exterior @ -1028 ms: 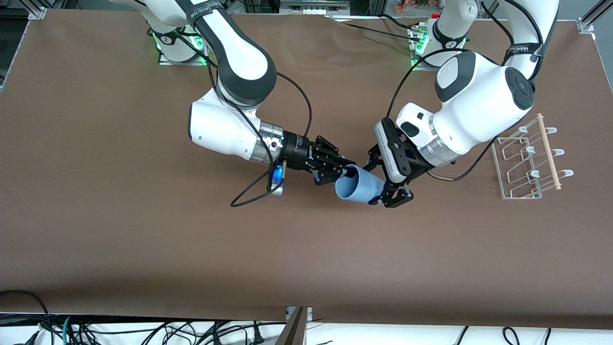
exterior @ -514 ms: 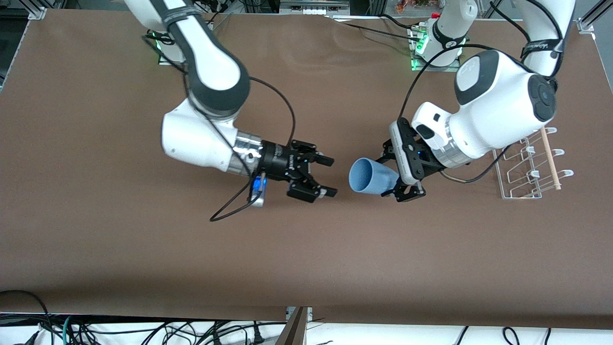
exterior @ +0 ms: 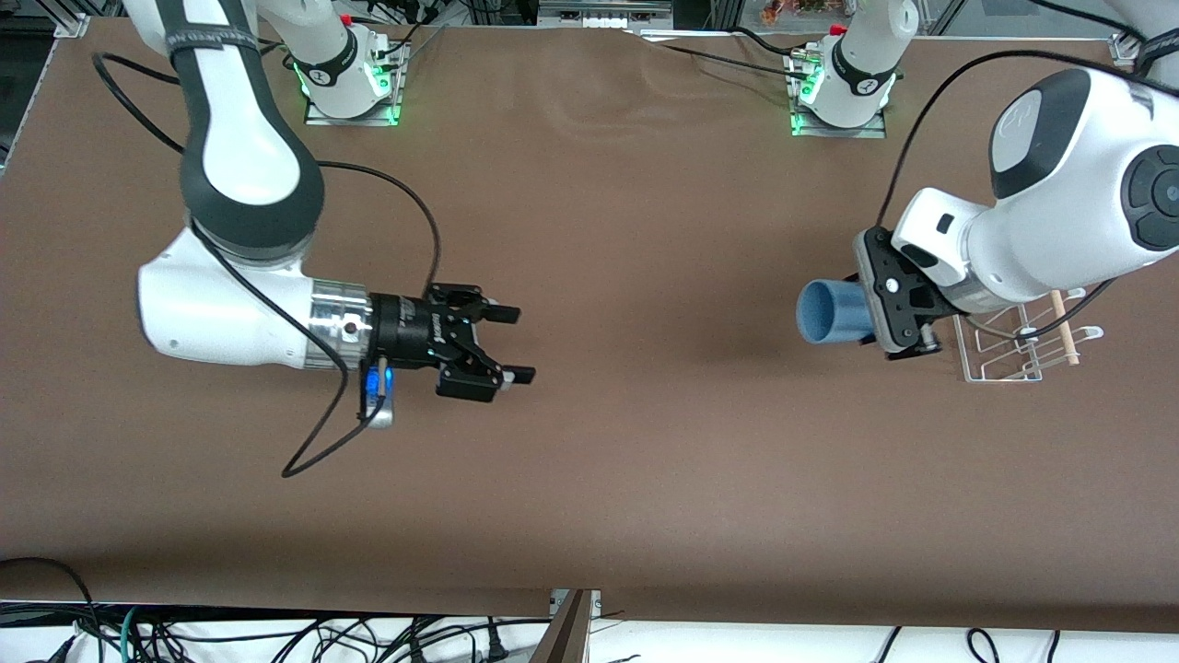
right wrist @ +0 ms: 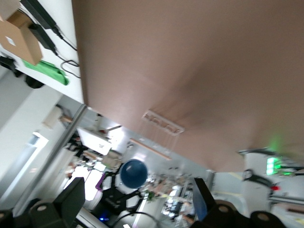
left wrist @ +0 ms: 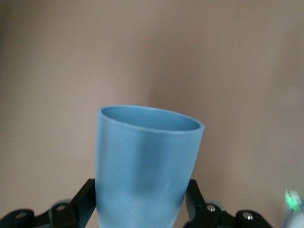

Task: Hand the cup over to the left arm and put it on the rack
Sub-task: 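Open the right gripper and withdraw while the left gripper carries the cup, then turn the blue cup upside down with the left gripper over the rack peg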

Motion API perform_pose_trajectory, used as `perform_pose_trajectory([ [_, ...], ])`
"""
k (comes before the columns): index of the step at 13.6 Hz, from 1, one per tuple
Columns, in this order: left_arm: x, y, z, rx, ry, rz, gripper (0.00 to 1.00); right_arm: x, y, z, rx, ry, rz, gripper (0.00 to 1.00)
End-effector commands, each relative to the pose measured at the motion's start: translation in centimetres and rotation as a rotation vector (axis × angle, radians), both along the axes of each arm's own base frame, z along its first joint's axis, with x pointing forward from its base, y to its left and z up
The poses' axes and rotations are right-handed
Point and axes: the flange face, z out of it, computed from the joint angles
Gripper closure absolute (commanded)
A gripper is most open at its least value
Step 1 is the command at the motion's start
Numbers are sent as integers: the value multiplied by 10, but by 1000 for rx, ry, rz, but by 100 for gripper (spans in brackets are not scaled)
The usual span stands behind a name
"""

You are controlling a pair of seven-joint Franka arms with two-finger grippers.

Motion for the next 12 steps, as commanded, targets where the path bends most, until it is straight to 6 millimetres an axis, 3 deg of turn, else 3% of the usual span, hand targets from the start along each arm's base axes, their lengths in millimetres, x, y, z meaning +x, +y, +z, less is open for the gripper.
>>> perform_pose_trajectory([
  [1,-14,18,6,223,79,-5,82,-15,-49,20,-96,-56,113,0],
  [4,-26,55,4,524,175,3,81,-35,-112,32,-190,-121,291,0],
  [6,-30,69,-3,675,217,34,81,-54,-141,43,-285,-166,384,0],
  [9,-18,99,-37,863,290,80,81,-84,-192,45,-445,-233,499,0],
  [12,-1,113,-78,1060,309,69,80,-98,-241,41,-570,-257,589,0],
])
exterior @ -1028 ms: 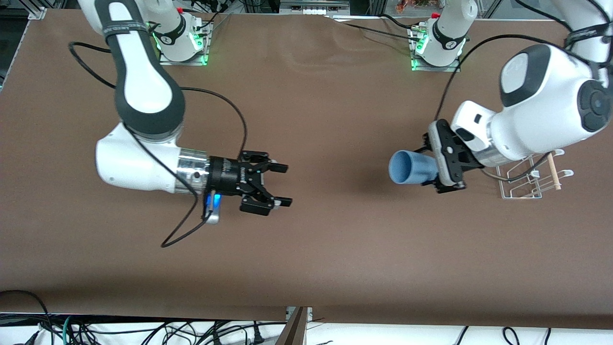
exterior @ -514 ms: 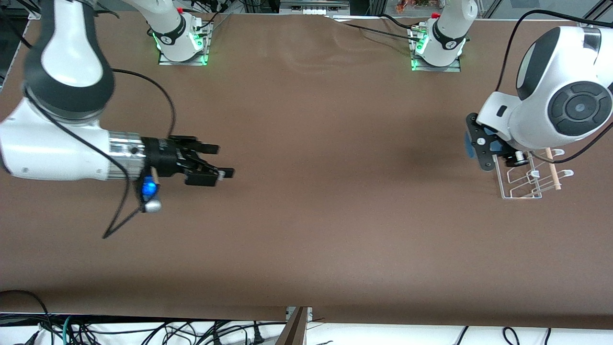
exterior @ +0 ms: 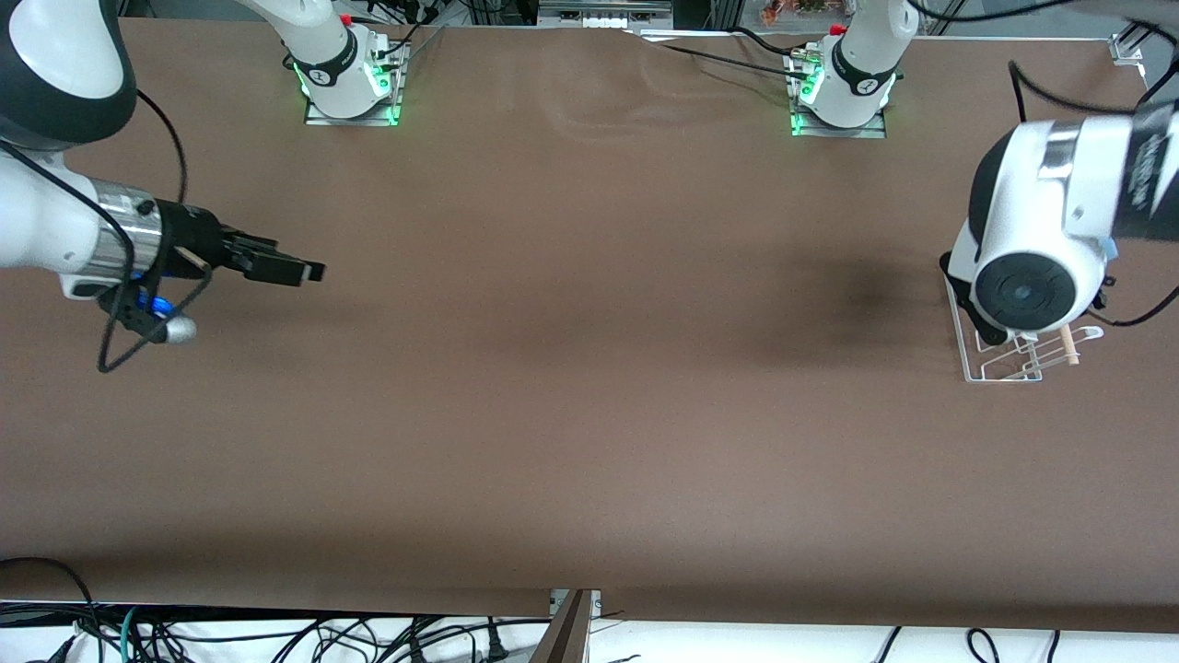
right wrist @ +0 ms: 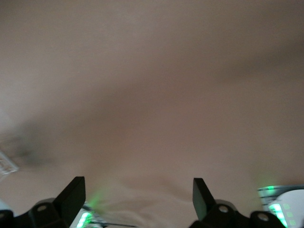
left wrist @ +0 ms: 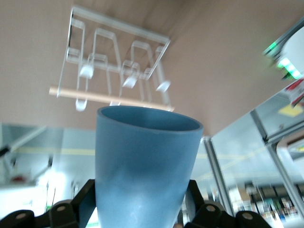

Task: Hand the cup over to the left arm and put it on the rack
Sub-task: 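Turn the blue cup upside down with the left gripper over the rack peg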

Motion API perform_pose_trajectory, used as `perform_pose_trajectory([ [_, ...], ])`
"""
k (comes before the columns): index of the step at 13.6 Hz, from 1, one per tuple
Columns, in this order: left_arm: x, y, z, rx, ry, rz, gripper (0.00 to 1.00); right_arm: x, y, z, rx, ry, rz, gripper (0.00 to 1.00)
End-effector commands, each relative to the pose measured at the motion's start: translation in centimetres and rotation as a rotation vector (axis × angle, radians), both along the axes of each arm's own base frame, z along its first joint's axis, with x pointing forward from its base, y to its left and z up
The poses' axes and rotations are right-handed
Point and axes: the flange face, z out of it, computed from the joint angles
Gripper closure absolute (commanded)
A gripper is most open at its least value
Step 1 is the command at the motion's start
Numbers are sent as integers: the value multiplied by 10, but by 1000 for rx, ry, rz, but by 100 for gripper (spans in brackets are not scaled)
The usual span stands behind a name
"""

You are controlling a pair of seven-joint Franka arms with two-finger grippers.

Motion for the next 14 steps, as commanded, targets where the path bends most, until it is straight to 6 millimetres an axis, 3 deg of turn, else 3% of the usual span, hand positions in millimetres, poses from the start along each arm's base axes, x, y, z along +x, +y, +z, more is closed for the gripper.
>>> perform_pose_trajectory([
  [1,12,2,-33,180,20,-4,80,-22,-28,-2,-116,-44,86,0],
  [3,13,-2,-69,306,22,41,74,-27,-33,-6,-268,-94,136,0],
  [4,11,-2,-84,359,-12,86,76,-27,-40,-8,-323,-119,150,0],
  [9,9,13,-143,477,-63,153,79,-18,-63,0,-368,-200,337,0],
  [14,24,33,-168,534,-141,52,79,-8,-64,5,-398,-204,359,0],
])
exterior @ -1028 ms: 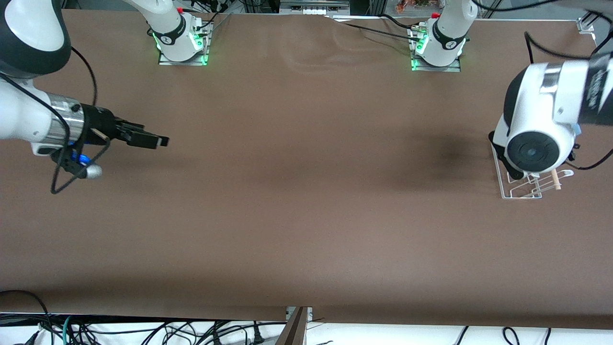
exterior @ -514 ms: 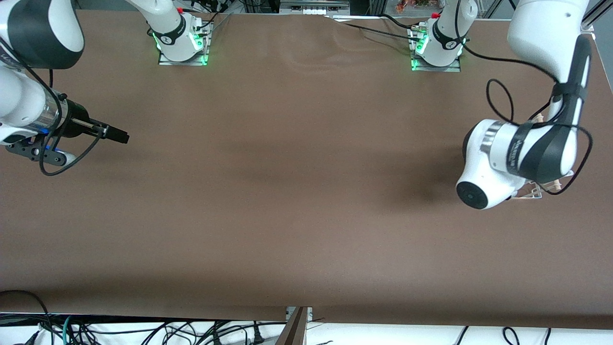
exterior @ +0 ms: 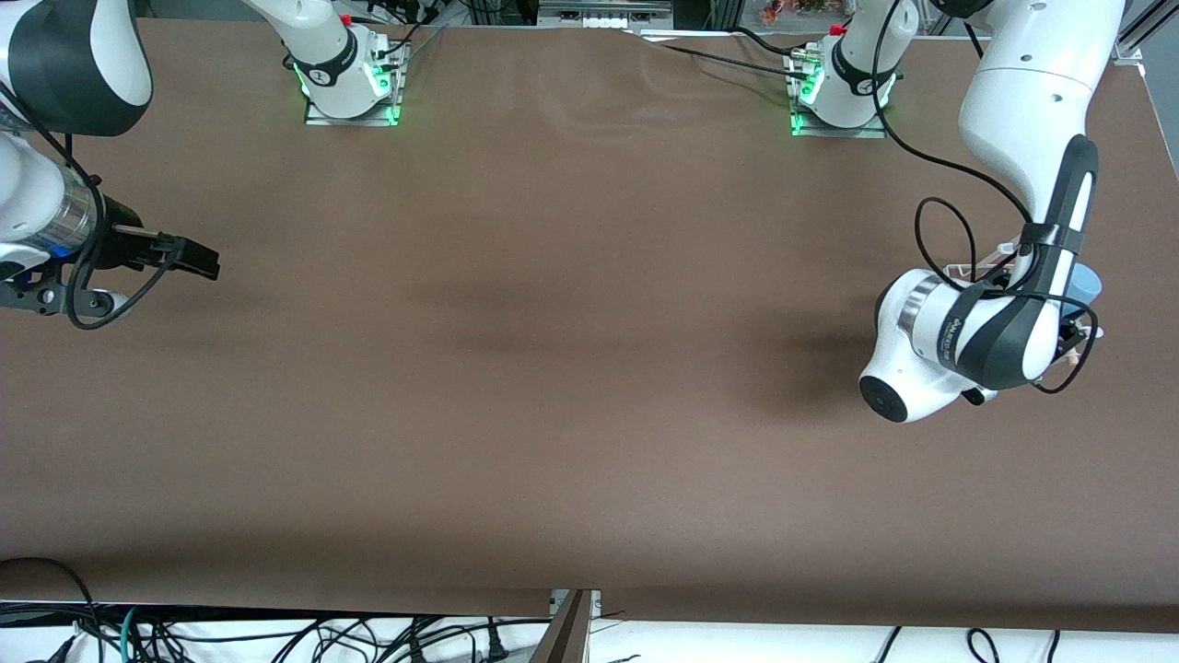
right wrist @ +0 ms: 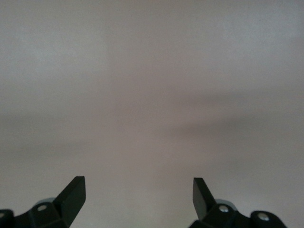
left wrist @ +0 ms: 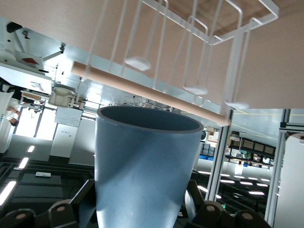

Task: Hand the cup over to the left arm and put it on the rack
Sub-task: 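Turn the blue cup upside down with the left gripper over the rack peg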

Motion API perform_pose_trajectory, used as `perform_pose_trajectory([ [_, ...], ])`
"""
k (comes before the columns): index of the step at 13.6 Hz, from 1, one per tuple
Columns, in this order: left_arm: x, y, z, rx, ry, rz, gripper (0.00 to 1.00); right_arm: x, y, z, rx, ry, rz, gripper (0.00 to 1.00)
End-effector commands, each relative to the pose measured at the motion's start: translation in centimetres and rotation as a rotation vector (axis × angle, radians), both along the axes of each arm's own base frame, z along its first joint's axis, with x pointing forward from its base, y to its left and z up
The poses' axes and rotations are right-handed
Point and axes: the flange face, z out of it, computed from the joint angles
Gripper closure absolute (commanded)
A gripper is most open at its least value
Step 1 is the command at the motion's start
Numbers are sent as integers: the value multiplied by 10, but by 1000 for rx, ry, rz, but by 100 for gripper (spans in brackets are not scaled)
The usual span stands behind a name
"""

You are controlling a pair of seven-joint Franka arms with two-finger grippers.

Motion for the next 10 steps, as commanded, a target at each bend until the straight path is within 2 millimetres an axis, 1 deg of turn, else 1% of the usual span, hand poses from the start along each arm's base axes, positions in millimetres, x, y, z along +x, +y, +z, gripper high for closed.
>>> perform_pose_trajectory([
  [1,3,9,-9,33,-11,-61,79,1,-4,6,-39,-2,25,0],
  [2,2,15,-12,34,-6,-61,79,1,-6,0,-25,25,15,0],
  [3,0,21,-17,40,6,-58,79,0,-2,-6,-28,51,20,0],
  [4,-5,21,-26,59,33,-72,82,1,5,-9,-46,55,29,0],
  [5,-9,22,-31,75,44,-86,84,2,6,-6,-81,50,43,0],
  [7,-7,23,-32,85,40,-106,84,4,0,-1,-82,40,34,0],
  [8,-7,22,-35,82,44,-111,83,4,0,0,-83,37,30,0],
  [9,-8,20,-43,81,54,-114,83,4,-1,0,-81,38,30,0],
  [10,-8,20,-44,81,55,-114,82,4,-2,0,-81,38,31,0],
])
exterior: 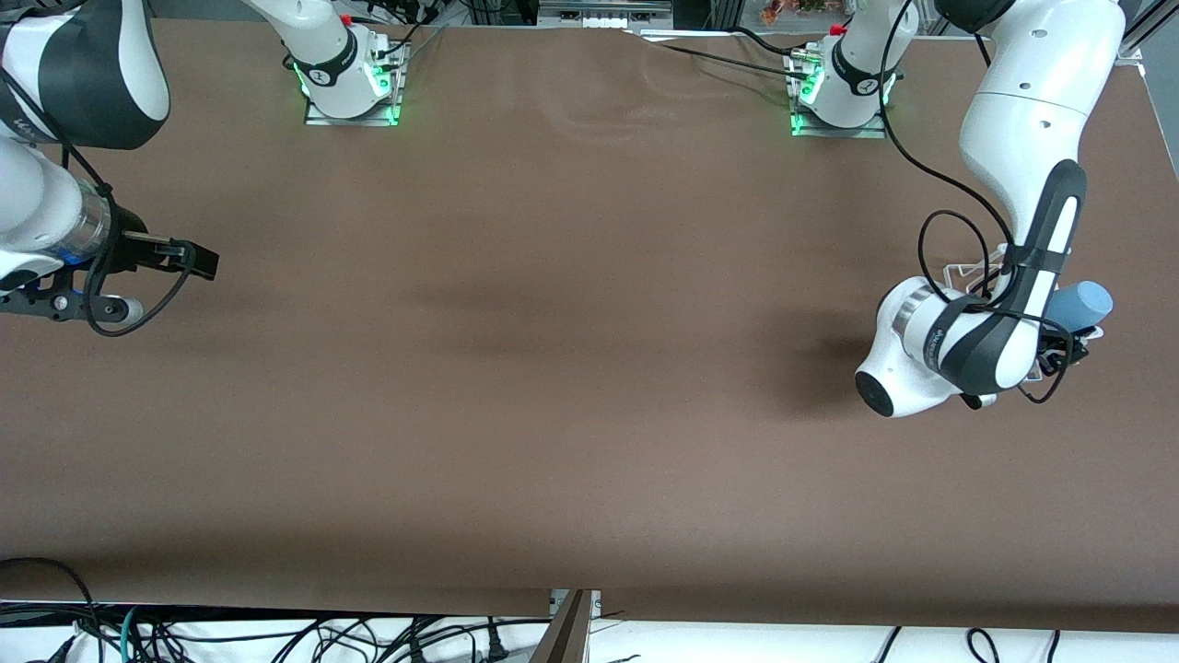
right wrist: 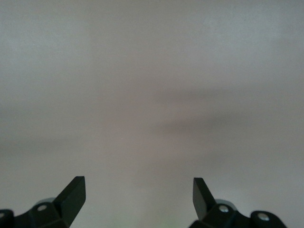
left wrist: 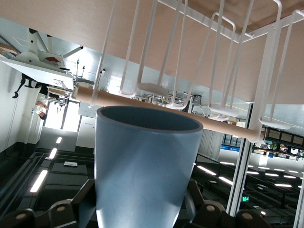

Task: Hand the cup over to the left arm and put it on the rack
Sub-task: 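Turn the blue cup upside down with the left gripper over the rack peg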

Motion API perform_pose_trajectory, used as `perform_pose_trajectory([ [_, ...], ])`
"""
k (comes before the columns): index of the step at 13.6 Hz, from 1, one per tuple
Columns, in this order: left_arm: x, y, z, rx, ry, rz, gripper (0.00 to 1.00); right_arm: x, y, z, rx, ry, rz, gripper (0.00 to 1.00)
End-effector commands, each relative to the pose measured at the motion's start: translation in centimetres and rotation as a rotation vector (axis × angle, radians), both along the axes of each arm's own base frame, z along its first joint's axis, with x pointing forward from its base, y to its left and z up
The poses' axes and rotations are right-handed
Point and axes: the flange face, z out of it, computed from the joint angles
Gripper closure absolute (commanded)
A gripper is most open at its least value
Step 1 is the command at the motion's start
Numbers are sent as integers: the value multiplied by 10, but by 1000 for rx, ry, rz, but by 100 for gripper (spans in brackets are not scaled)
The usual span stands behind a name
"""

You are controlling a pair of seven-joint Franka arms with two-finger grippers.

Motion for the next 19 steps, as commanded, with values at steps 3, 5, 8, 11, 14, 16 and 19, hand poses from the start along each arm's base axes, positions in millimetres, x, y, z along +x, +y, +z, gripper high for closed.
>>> perform_pose_trajectory([
  [3,0,-2,-12,21,-6,-34,79,-2,4,18,-18,11,28,0],
  [5,-1,-1,-21,24,-22,-30,79,-5,8,33,-23,28,25,0],
  [8,-1,-8,-23,28,-31,-36,0,-6,4,38,-12,24,6,0],
  [11,0,-12,-13,3,-45,-16,0,-8,9,36,-1,46,21,0],
  [14,3,-19,34,-91,-115,76,0,-10,4,38,13,50,4,0],
  [16,6,-25,84,-173,-186,126,0,-11,0,38,73,57,-19,0],
  [19,0,-29,178,-471,-347,328,0,-13,-3,46,78,61,-31,0],
])
